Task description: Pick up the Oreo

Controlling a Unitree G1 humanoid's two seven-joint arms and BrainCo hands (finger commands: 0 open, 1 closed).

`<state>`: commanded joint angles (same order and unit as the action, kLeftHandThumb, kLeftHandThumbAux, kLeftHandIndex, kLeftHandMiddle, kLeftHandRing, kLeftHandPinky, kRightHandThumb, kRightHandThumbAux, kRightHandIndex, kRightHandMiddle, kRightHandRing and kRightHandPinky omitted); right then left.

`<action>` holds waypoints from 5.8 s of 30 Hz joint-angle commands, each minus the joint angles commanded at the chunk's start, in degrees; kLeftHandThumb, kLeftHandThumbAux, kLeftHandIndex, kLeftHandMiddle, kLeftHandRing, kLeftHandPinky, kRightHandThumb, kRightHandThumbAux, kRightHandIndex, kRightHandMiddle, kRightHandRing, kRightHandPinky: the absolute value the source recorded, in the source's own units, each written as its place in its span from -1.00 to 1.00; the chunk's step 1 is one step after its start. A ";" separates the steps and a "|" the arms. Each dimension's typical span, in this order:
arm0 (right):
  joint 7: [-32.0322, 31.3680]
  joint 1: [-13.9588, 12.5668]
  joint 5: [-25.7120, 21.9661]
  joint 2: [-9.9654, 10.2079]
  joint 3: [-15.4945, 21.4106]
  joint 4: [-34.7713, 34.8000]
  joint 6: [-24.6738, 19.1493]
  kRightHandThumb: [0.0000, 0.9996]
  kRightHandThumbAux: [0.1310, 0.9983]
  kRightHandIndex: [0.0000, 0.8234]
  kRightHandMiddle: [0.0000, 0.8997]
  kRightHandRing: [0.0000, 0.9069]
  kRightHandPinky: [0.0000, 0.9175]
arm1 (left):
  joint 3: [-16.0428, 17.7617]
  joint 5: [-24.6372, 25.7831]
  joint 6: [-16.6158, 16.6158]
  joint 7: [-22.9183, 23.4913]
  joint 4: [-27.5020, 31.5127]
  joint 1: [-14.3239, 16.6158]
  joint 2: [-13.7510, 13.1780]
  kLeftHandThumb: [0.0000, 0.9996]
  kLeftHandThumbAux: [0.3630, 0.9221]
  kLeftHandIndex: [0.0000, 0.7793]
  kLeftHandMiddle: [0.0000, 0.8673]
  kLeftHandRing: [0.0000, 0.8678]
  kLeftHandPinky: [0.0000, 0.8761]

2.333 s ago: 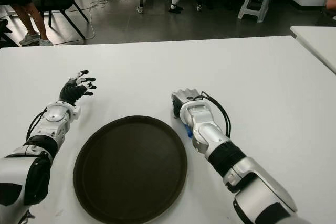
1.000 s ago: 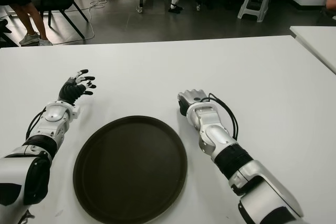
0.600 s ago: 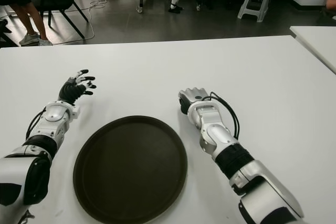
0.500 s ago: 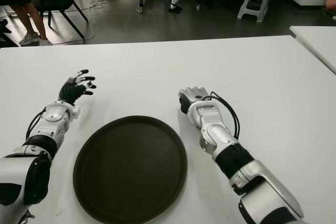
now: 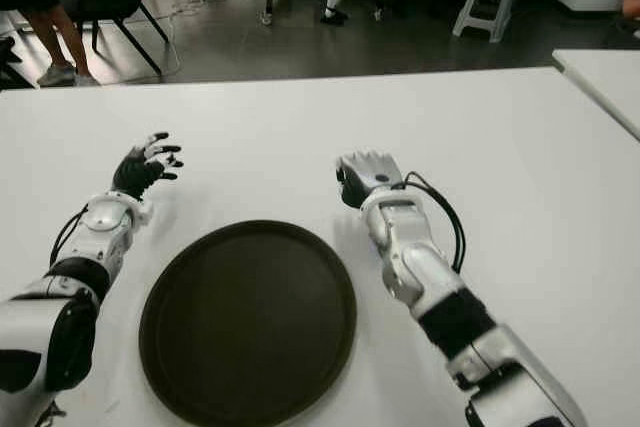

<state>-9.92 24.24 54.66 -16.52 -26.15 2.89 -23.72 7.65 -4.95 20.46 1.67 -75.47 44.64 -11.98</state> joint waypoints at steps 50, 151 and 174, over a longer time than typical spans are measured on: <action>9.16 -5.87 -2.73 1.44 6.95 6.32 7.79 0.38 0.40 0.01 0.18 0.21 0.24 | -0.04 0.06 -1.35 -1.57 -0.34 0.56 1.21 -0.09 0.07 -0.65 -0.37 -0.24 -0.14; 10.98 9.99 -8.54 -7.81 2.54 -33.98 36.70 -0.51 -0.63 -1.00 -1.00 -1.00 -1.00 | 0.43 0.12 -1.30 -0.65 -0.55 -0.10 0.44 -0.12 0.06 -0.72 -0.39 -0.27 -0.18; -5.73 12.62 -8.33 -10.46 0.14 -31.50 34.33 -0.35 -0.79 -1.00 -1.00 -1.00 -1.00 | -0.15 -0.39 -1.14 -1.24 -0.53 -0.13 0.42 -0.06 0.09 -0.69 -0.39 -0.26 -0.17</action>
<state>-15.65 36.86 46.33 -26.99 -26.01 -28.62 10.61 7.50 -5.34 19.32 0.43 -76.00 44.50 -11.57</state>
